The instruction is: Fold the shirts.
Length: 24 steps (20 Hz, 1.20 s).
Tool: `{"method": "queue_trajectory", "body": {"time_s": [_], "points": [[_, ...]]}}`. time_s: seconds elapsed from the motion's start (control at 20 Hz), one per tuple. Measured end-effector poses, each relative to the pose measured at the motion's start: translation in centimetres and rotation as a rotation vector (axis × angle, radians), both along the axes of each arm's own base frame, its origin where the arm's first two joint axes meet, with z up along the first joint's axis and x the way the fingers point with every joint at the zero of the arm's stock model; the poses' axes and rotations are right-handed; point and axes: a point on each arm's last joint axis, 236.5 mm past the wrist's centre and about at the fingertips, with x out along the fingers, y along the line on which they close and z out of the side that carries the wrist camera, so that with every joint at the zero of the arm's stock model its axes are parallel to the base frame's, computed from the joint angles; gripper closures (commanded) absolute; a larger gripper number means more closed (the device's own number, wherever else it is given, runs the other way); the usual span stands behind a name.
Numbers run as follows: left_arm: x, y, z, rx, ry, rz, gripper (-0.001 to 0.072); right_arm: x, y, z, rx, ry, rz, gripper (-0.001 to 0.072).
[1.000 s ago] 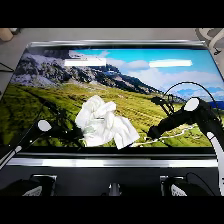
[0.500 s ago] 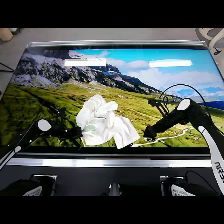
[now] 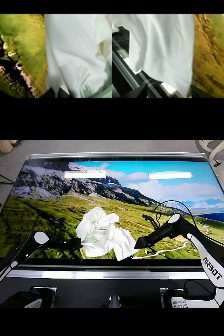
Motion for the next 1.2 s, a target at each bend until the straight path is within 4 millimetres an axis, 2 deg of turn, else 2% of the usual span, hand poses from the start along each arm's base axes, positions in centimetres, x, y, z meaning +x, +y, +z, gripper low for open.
{"method": "queue_trajectory", "body": {"time_s": [0.05, 0.1, 0.15, 0.25, 0.35, 0.45, 0.5, 0.6, 0.65, 0.7, 0.75, 0.8, 0.85, 0.9, 1.0, 1.1, 1.2], "points": [[0.0, -0.1, 0.0, 0.0, -0.003, -0.004, 0.0681, -0.1, 0.5, -0.2, -0.003, -0.005, 0.014, 0.0309], [0.0, -0.2, 0.1, 0.0, -0.008, -0.004, 0.0681, -0.2, 1.0, -0.4, -0.008, -0.012, 0.025, 0.0635], [0.0, -0.2, 0.1, -0.001, -0.01, -0.005, 0.0681, 0.0, 1.3, -0.8, -0.023, -0.027, 0.032, 0.069], [0.4, -0.4, 0.7, -0.004, -0.033, -0.012, 0.0682, 0.3, 1.6, -0.5, -0.025, -0.05, 0.05, 0.0691], [1.6, -0.6, 2.5, -0.004, -0.101, -0.036, 0.0684, 1.1, 2.1, 0.8, -0.013, -0.102, 0.089, 0.0694], [3.4, -0.2, 5.9, 0.033, -0.216, -0.093, 0.0684, 3.6, 1.6, 3.5, -0.043, -0.233, 0.134, 0.0694], [4.6, 0.6, 8.2, 0.076, -0.288, -0.123, 0.0684, 5.1, 1.2, 5.6, -0.068, -0.32, 0.159, 0.0693], [7.2, 3.9, 14.7, 0.221, -0.449, -0.149, 0.0684, 8.9, -1.1, 11.4, -0.195, -0.549, 0.195, 0.0692], [8.5, 6.4, 19.3, 0.306, -0.551, -0.117, 0.0683, 11.0, -2.8, 15.7, -0.282, -0.691, 0.183, 0.0691], [9.5, 8.9, 24.4, 0.377, -0.654, -0.057, 0.0683, 12.5, -4.6, 20.5, -0.371, -0.831, 0.153, 0.0691], [9.8, 11.5, 30.5, 0.431, -0.774, 0.032, 0.0684, 13.5, -6.7, 26.0, -0.465, -0.979, 0.095, 0.0691], [9.1, 13.6, 36.5, 0.453, -0.891, 0.125, 0.0684, 13.8, -8.5, 31.6, -0.535, -1.124, 0.02, 0.0692], [7.8, 14.7, 42.0, 0.449, -1.011, 0.196, 0.0683, 13.0, -9.7, 37.5, -0.564, -1.273, -0.073, 0.0692], [5.9, 15.2, 47.5, 0.418, -1.142, 0.261, 0.0683, 11.6, -10.3, 42.6, -0.568, -1.407, -0.15, 0.0692], [1.9, 15.1, 55.6, 0.33, -1.361, 0.335, 0.0684, 7.5, -11.6, 51.9, -0.546, -1.663, -0.304, 0.0692], [-1.6, 14.2, 60.8, 0.225, -1.523, 0.358, 0.0683, 3.2, -12.1, 58.3, -0.491, -1.857, -0.414, 0.0692], [-3.6, 12.9, 63.6, 0.138, -1.621, 0.34, 0.0684, -0.2, -12.4, 62.5, -0.431, -1.995, -0.494, 0.0692]]}}
